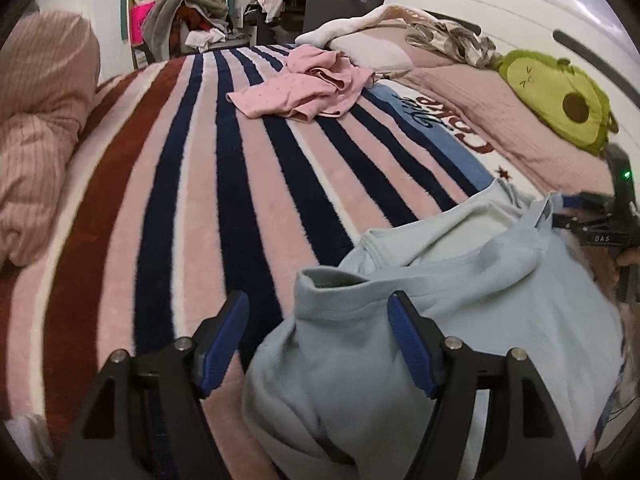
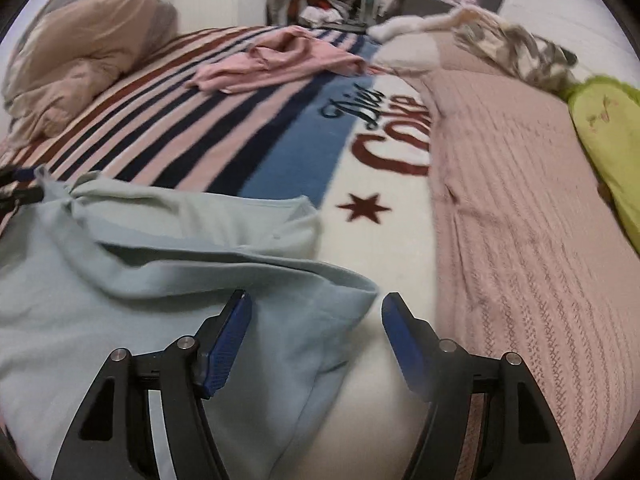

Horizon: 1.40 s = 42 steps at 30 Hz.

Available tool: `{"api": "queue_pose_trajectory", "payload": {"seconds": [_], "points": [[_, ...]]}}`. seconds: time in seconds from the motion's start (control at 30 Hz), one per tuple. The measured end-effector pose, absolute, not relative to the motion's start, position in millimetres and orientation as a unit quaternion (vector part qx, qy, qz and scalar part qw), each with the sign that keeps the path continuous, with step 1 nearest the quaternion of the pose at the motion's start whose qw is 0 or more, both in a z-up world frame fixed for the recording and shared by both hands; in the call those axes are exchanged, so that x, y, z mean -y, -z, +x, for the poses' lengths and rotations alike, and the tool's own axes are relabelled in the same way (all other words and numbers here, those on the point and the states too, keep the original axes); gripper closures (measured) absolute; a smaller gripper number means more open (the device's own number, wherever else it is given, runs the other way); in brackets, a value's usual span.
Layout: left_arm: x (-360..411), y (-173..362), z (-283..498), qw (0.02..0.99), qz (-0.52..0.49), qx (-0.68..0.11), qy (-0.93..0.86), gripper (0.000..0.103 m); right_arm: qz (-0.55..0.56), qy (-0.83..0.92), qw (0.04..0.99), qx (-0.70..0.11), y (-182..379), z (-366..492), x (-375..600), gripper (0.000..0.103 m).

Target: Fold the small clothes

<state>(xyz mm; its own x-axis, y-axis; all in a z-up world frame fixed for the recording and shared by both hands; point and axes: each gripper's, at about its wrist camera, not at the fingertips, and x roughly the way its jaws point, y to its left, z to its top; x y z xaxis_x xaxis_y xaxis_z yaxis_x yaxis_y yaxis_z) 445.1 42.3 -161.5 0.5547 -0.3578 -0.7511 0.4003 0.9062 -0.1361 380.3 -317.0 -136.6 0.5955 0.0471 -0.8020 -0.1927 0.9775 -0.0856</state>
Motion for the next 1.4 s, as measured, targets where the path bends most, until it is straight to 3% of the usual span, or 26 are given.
{"api": "queue_pose_trajectory", "payload": {"seconds": [0.07,0.13,0.17,0.2,0.23,0.7,0.97,1.0,1.07,1.1,1.17,1.4], "points": [[-41.7,161.9,445.0,0.88,0.007,-0.416,0.23,0.038,-0.052,-0.089,0.888,-0.448,137.1,381.8,321.9,0.045],[-38.2,160.7,443.7,0.881,0.004,-0.408,0.239,0.067,-0.04,-0.108,0.886,-0.45,137.2,381.1,319.5,0.08],[-36.8,160.1,443.0,0.883,0.008,-0.406,0.237,0.075,-0.043,-0.108,0.888,-0.445,136.6,380.2,317.3,0.087],[-34.9,159.1,442.5,0.886,0.016,-0.401,0.233,0.089,-0.045,-0.106,0.89,-0.44,135.5,378.7,315.7,0.097],[-33.7,157.9,441.8,0.888,0.021,-0.397,0.231,0.098,-0.047,-0.102,0.894,-0.434,133.7,377.5,315.0,0.097],[-54.4,133.9,435.8,0.934,0.05,-0.327,0.137,0.098,-0.035,-0.071,0.919,-0.387,112.7,379.2,324.7,0.101],[-52.0,167.3,457.1,0.911,0.06,-0.39,0.117,0.095,-0.026,-0.06,0.905,-0.42,130.6,400.5,325.1,0.1],[-52.0,169.9,457.5,0.909,0.061,-0.395,0.116,0.09,-0.024,-0.057,0.901,-0.429,134.5,402.7,325.4,0.097],[-54.2,168.4,455.3,0.911,0.066,-0.394,0.104,0.069,-0.024,-0.05,0.899,-0.434,136.2,401.1,325.0,0.09],[-56.4,164.5,452.1,0.914,0.064,-0.388,0.103,0.057,-0.024,-0.046,0.901,-0.43,134.1,398.9,325.5,0.081],[-63.6,151.0,441.2,0.92,0.055,-0.373,0.107,0.056,-0.025,-0.043,0.907,-0.418,126.8,391.6,326.3,0.073],[-88.5,113.3,368.3,0.93,-0.001,-0.344,0.128,0.038,-0.004,-0.094,0.913,-0.397,93.7,352.0,315.5,0.073]]}}
